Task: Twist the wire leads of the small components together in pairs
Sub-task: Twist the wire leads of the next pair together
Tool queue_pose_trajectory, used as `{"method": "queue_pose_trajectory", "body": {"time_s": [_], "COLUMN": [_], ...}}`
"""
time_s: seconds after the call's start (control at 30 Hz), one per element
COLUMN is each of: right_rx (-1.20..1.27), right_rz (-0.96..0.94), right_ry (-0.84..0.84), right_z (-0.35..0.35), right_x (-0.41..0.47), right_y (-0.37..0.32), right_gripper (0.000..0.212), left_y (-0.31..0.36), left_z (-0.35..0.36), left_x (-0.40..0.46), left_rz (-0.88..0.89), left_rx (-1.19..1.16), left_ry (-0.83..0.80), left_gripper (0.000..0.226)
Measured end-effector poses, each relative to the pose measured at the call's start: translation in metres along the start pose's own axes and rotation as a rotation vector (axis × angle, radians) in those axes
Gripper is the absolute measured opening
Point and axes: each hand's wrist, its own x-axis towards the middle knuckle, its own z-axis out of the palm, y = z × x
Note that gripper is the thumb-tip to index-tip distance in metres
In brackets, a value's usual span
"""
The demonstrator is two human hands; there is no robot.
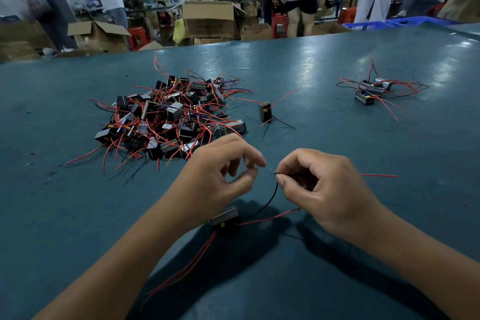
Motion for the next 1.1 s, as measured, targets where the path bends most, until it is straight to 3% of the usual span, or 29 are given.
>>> {"method": "queue_pose_trajectory", "body": {"time_s": [0.17, 0.4, 0.53, 0.63, 0.8, 0.87, 0.93, 1.0, 1.1], "right_rx": [0.043, 0.068, 0.014, -0.019, -0.123, -0.078, -0.012, 0.029, 0.073], "right_rz": [0.022, -0.004, -0.071, -0.108, -0.156, -0.113, -0.049, -0.001, 0.033], "right_ry": [-0.044, -0.085, -0.066, -0.060, -0.056, -0.048, -0.038, -0.031, -0.040], "right_z": [0.000, 0.000, -0.001, -0.002, 0.000, 0.000, -0.001, -0.002, -0.001], "right_x": [0.000, -0.001, -0.002, -0.002, -0.002, -0.003, -0.003, -0.002, -0.003], "right_y": [-0.001, -0.003, -0.006, -0.007, -0.006, -0.005, -0.003, -0.002, -0.001], "right_gripper": [0.006, 0.006, 0.006, 0.006, 0.005, 0.006, 0.007, 0.007, 0.007], "left_y": [-0.008, -0.010, -0.005, -0.003, 0.012, 0.013, 0.010, 0.003, -0.004], "left_z": [0.000, 0.002, 0.003, 0.005, 0.015, 0.019, 0.016, 0.010, 0.005], "left_x": [-0.001, 0.001, -0.001, -0.005, -0.005, -0.004, -0.005, -0.005, -0.004], "left_rz": [0.222, 0.329, 0.286, 0.129, -0.588, -0.648, -0.516, -0.259, 0.124], "left_rx": [0.170, 0.241, 0.136, -0.034, -0.863, -0.894, -0.685, -0.384, 0.032], "left_ry": [0.005, 0.011, -0.061, -0.137, -0.269, -0.250, -0.148, -0.040, 0.012], "left_gripper": [0.013, 0.017, 0.017, 0.015, 0.022, 0.022, 0.016, 0.005, 0.015]}}
